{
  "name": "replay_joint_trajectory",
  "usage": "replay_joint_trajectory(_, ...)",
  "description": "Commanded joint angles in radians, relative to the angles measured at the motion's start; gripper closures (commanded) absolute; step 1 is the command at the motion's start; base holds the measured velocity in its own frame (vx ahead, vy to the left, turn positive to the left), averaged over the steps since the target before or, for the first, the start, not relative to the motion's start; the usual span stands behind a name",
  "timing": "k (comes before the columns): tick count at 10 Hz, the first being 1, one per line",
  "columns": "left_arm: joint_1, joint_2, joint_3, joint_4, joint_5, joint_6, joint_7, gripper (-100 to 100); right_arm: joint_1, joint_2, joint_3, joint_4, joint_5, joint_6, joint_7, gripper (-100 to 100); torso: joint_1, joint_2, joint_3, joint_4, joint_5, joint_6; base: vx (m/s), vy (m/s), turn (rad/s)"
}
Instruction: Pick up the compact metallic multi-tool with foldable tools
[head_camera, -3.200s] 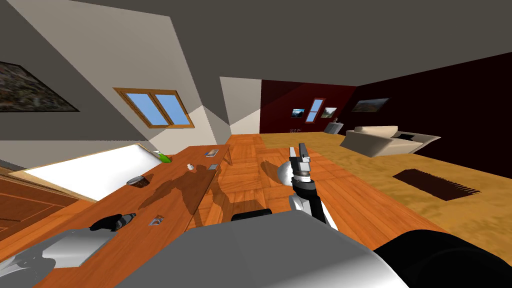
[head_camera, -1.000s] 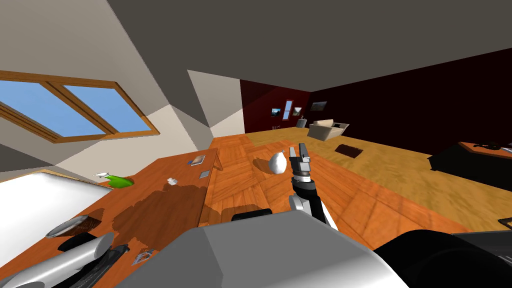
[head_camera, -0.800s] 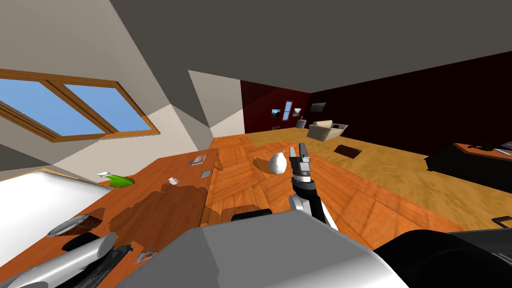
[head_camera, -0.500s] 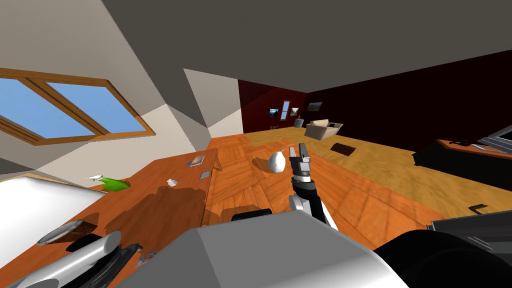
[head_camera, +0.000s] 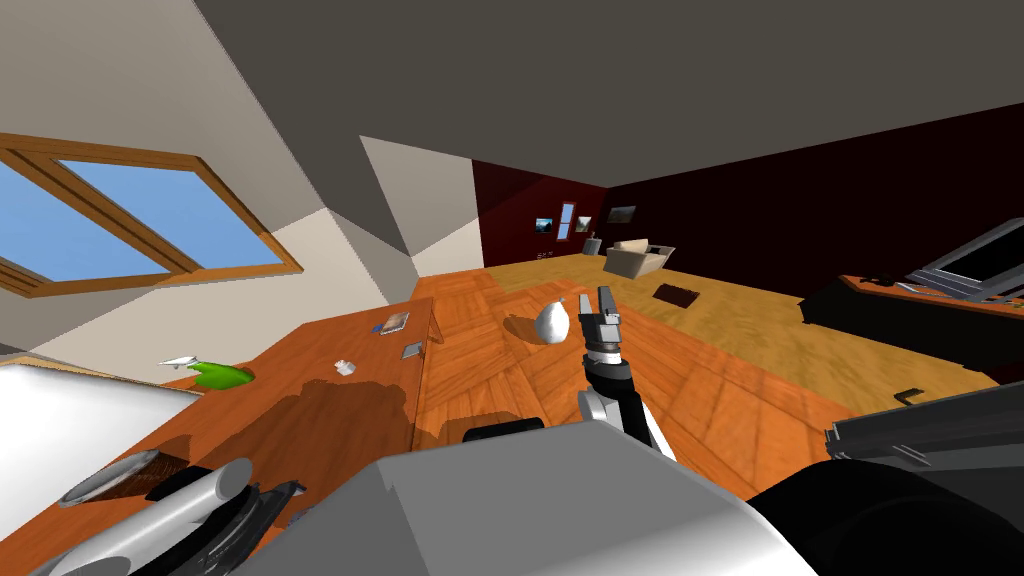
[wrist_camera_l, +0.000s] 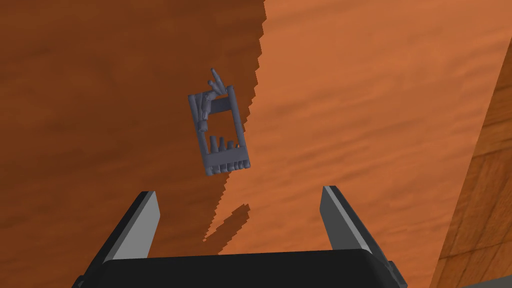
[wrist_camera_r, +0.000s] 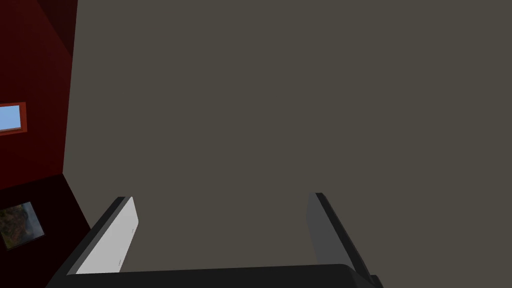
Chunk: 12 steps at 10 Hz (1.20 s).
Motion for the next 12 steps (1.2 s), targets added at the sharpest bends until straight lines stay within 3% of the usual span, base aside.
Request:
replay_joint_trajectory(1, 0.0, 0.0, 0.0, 0.0, 0.0, 0.0, 0.0, 0, 0.0, 0.0, 0.0, 0.0, 0.0, 0.0, 0.0, 0, 0.0, 0.0, 0.0, 0.0, 0.0, 0.0, -0.002, 0.009, 0.004)
replay_joint_trajectory(2, 0.001, -0.035, -0.016, -0.05, -0.05, 0.03, 0.05, -100, 0.0, 0.0, 0.0, 0.0, 0.0, 0.0, 0.0, 0, -0.003, -0.001, 0.0, 0.0, -0.001, 0.0, -0.003, 0.065, 0.134)
replay_joint_trajectory(3, 0.001, -0.035, -0.016, -0.07, -0.058, 0.03, 0.051, -100, 0.0, 0.0, 0.0, 0.0, 0.0, 0.0, 0.0, 0, 0.0, -0.001, -0.001, 0.0, 0.0, 0.0, -0.012, 0.081, 0.101)
replay_joint_trajectory(4, 0.003, -0.07, -0.033, -0.127, -0.097, 0.061, 0.101, -100, 0.0, 0.0, 0.0, 0.0, 0.0, 0.0, 0.0, 0, 0.001, -0.001, 0.0, 0.0, 0.0, 0.0, -0.016, 0.116, 0.204)
replay_joint_trajectory(6, 0.003, -0.07, -0.033, -0.141, -0.116, 0.061, 0.102, -100, 0.0, 0.0, 0.0, 0.0, 0.0, 0.0, 0.0, 0, 0.002, -0.001, -0.001, 0.0, 0.0, 0.0, 0.001, 0.065, 0.01)
replay_joint_trajectory(7, 0.004, -0.104, -0.049, -0.181, -0.162, 0.092, 0.15, -100, 0.0, 0.0, 0.0, 0.0, 0.0, 0.0, 0.0, 0, -0.001, -0.001, -0.001, 0.0, 0.0, 0.0, 0.007, 0.054, 0.12)
replay_joint_trajectory(8, 0.004, -0.104, -0.049, -0.211, -0.173, 0.092, 0.154, -100, 0.0, 0.0, 0.0, 0.0, 0.0, 0.0, 0.0, 0, -0.001, -0.001, -0.001, 0.0, 0.0, 0.0, 0.019, -0.007, 0.064)
replay_joint_trajectory(9, 0.006, -0.139, -0.065, -0.26, -0.211, 0.123, 0.203, -100, 0.0, 0.0, 0.0, 0.0, 0.0, 0.0, 0.0, 0, -0.004, -0.002, -0.001, 0.0, -0.001, 0.0, 0.04, -0.003, 0.13)
replay_joint_trajectory(10, 0.006, -0.139, -0.065, -0.282, -0.231, 0.123, 0.205, -100, 0.0, 0.0, 0.0, 0.0, 0.0, 0.0, 0.0, 0, -0.005, -0.003, -0.002, -0.001, -0.001, 0.0, 0.025, -0.002, 0.083)
replay_joint_trajectory(12, 0.006, -0.139, -0.065, -0.282, -0.231, 0.123, 0.205, -100, 0.0, 0.0, 0.0, 0.0, 0.0, 0.0, 0.0, 0, -0.004, -0.001, -0.001, 0.0, -0.001, 0.001, -0.008, 0.001, -0.027)
